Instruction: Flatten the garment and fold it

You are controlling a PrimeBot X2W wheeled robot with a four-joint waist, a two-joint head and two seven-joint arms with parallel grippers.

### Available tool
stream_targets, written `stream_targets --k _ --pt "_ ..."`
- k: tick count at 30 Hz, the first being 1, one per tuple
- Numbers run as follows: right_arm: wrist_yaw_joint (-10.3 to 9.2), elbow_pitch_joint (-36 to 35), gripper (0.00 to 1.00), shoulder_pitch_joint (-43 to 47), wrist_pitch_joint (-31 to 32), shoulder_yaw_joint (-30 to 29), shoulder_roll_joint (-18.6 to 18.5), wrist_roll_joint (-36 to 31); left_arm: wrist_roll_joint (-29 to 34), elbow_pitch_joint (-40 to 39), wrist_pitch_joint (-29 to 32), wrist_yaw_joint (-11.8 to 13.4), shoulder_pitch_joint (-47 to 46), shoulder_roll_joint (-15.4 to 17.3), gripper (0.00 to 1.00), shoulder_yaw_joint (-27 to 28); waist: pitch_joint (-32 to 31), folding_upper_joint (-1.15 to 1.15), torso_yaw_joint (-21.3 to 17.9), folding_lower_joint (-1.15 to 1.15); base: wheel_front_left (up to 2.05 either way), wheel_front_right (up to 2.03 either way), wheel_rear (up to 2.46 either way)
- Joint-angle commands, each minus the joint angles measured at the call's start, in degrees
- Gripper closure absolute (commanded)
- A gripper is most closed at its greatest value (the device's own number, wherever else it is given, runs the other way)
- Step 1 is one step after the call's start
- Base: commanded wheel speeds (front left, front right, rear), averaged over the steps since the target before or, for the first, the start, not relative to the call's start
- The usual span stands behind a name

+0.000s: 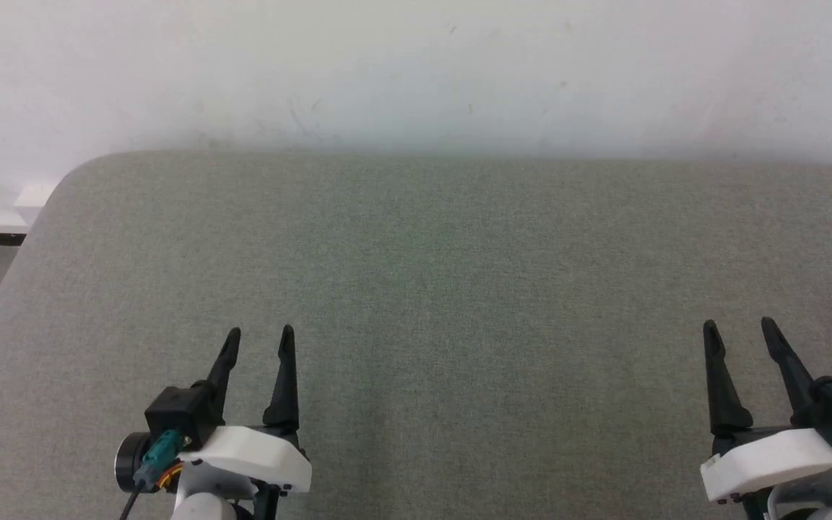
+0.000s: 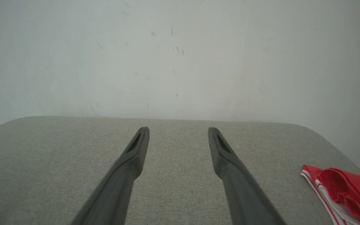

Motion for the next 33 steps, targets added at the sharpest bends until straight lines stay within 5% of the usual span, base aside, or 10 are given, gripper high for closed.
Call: stream_targets --k 1,9,10,33 --pt "-0.12 0.19 0.00 0.67 -0.36 0.29 0.25 0.40 -0.23 -0.12 -0.27 0.35 0.59 -0.25 0.00 -0.17 0.00 0.00 -0.06 0.00 0.00 0.00 0.00" --pt "-0.12 1.06 0.00 0.37 -0.41 0.92 0.27 1.38 -0.80 0.09 -0.27 1.09 0.54 -0.25 0.00 -0.71 0.19 0.00 -0.47 0.00 0.00 0.00 0.00" --pt "-0.12 1.13 1.00 0.33 -0.39 0.99 0.27 1.52 -0.87 0.20 -0.27 1.09 0.51 -0.25 1.00 -0.81 0.17 0.00 -0.51 0.00 0.00 0.00 0.00" --pt "-0.01 0.81 1.00 -0.15 0.56 1.37 0.02 0.48 0.58 -1.20 1.39 1.04 0.49 -0.07 1.00 -0.24 0.20 0.00 -1.02 0.01 0.00 0.00 0.00"
